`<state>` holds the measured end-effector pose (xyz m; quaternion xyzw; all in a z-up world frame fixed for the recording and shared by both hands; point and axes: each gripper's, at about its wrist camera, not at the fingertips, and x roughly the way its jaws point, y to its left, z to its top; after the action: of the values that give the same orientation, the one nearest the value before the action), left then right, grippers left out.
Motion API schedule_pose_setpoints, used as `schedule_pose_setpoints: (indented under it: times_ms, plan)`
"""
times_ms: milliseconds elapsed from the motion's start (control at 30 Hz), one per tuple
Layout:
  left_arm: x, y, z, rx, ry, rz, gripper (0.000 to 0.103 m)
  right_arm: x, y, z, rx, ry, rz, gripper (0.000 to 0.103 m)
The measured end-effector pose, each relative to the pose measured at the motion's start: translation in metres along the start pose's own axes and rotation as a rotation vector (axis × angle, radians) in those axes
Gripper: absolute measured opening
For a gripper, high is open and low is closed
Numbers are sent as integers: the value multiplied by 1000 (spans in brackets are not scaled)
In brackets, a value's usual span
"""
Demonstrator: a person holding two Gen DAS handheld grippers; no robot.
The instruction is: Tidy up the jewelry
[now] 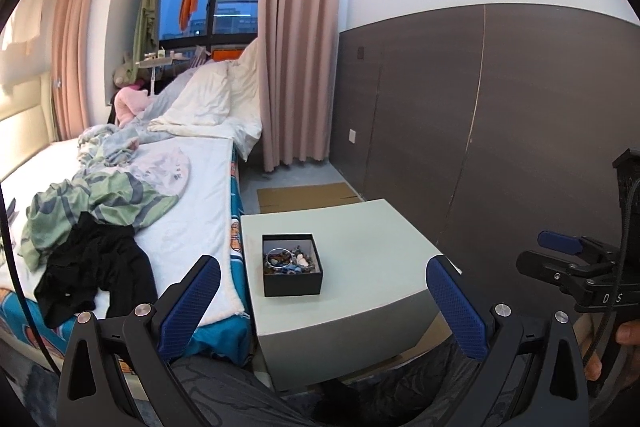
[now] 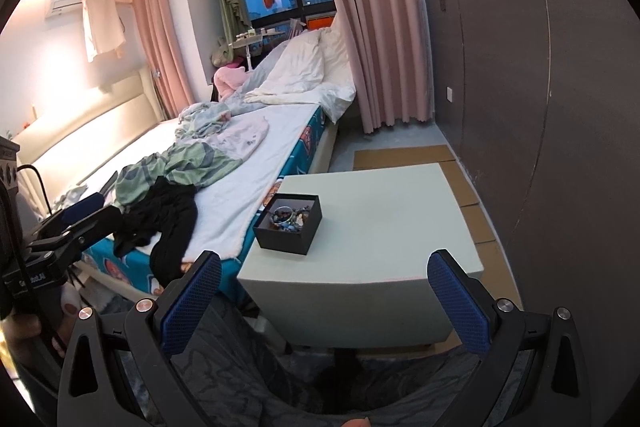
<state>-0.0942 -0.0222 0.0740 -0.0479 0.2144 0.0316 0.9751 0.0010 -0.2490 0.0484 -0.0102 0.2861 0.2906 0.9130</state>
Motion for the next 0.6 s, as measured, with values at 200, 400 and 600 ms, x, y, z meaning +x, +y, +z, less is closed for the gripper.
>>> schedule_pose_setpoints:
  times_ms: [200,400,600]
  plan:
    - [-4,0,-2,2,-2,2,103,0,5,-2,-22,-5,5,103]
    - [-4,-2,-5,5,9,0,102,-2,5,-2,-15,-8,2,103]
    - [-6,-2,-7,7,8,-2,103,-6,6,-3,-11,-14,-1,103]
